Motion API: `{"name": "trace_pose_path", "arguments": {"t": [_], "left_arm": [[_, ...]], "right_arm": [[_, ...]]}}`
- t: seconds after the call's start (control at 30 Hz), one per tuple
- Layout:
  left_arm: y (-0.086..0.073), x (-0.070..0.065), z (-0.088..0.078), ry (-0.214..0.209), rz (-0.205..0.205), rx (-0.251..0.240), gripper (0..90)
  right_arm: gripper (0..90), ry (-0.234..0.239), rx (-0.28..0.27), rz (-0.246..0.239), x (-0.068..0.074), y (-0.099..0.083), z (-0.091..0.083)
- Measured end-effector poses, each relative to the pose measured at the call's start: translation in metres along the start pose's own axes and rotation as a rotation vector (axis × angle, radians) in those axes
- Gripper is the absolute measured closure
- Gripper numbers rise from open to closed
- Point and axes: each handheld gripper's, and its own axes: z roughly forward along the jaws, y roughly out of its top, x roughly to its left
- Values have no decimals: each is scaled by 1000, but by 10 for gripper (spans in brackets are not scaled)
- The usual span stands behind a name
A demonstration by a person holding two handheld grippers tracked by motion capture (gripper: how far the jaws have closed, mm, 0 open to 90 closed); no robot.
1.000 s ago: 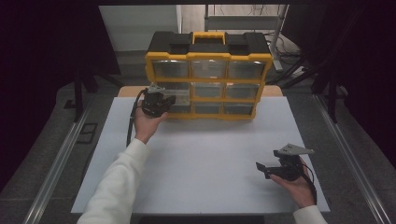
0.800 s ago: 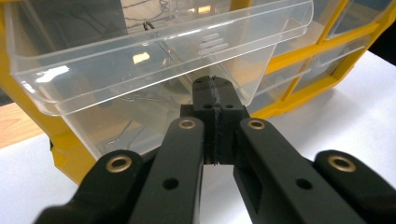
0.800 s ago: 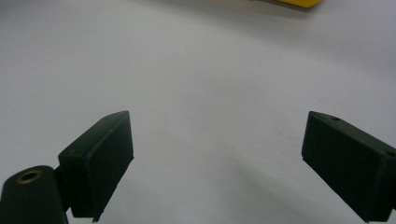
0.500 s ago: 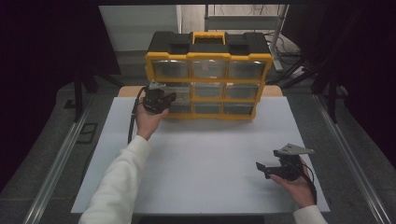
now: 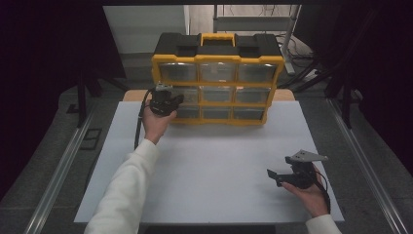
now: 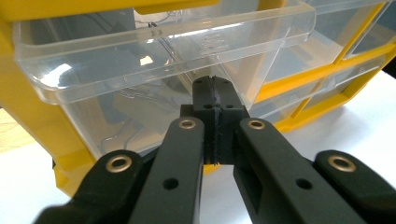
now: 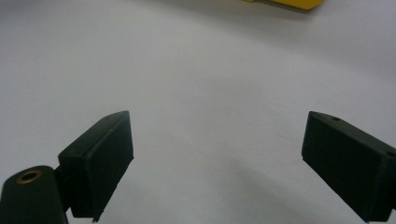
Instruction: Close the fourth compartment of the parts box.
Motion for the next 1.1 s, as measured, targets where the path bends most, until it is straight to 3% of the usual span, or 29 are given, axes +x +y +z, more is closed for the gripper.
{"name": "trace_pose_path", "arguments": {"t": [0.67, 0.93, 1.1], "left_arm": [[7, 4, 9, 3, -22, -6, 898], [5, -3, -7, -17, 13, -9, 898], [-5, -7, -23, -56, 25, -15, 897]], "right_arm": [[94, 6, -2, 11, -3, 1, 2], [94, 17, -7, 13, -4, 1, 3], [95, 18, -6, 5, -3, 3, 4]]}}
